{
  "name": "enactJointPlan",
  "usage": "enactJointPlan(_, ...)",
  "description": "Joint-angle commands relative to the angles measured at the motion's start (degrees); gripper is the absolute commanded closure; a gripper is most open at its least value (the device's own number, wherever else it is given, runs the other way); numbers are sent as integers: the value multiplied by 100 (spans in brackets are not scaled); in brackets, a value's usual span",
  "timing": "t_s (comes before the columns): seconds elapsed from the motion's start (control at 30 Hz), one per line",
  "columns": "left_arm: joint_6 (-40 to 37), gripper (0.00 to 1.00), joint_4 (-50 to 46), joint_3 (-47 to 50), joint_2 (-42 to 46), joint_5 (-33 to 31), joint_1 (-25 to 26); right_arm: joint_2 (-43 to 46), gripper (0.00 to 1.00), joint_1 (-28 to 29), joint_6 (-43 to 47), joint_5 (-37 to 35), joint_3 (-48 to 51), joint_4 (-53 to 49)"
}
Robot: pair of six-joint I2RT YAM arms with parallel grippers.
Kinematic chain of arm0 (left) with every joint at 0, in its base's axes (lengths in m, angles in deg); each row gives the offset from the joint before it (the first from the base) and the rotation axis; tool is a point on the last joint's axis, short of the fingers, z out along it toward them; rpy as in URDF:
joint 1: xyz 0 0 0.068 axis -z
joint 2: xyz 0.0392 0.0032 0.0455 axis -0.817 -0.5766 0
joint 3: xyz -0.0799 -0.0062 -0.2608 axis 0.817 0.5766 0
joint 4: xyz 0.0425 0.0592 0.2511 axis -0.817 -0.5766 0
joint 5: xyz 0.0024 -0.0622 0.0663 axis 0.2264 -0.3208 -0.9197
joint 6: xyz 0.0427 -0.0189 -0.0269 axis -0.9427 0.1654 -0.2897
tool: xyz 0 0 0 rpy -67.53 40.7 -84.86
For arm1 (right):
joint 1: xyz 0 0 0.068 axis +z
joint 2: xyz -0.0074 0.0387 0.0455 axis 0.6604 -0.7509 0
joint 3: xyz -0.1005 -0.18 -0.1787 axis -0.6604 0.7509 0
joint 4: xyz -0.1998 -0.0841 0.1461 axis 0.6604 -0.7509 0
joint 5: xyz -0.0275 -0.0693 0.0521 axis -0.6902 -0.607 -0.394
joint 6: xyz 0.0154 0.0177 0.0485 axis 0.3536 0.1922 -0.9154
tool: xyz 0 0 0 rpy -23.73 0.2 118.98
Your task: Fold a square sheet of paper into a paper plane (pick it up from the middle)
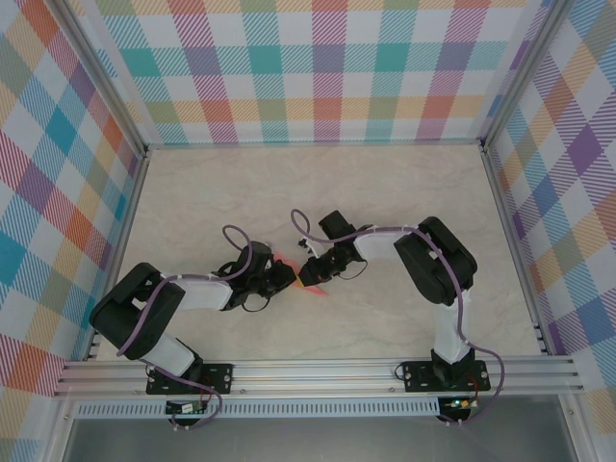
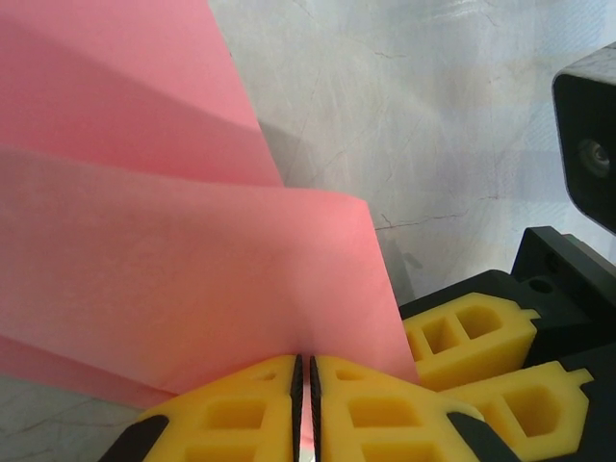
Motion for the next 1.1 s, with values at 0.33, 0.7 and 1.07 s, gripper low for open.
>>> enactJointPlan(0.33,-162,89,-264,77,-28,-230,73,247,79,-84,70,179,-296,-866)
enactJointPlan(0.7,-194,89,-344,24,-28,-255,73,150,85,-90,250,-33,-270,-1155)
enactJointPlan(1.07,-269,89,-441,-144,42,-213,73,-64,91,-90,286,-302,-212,-1270)
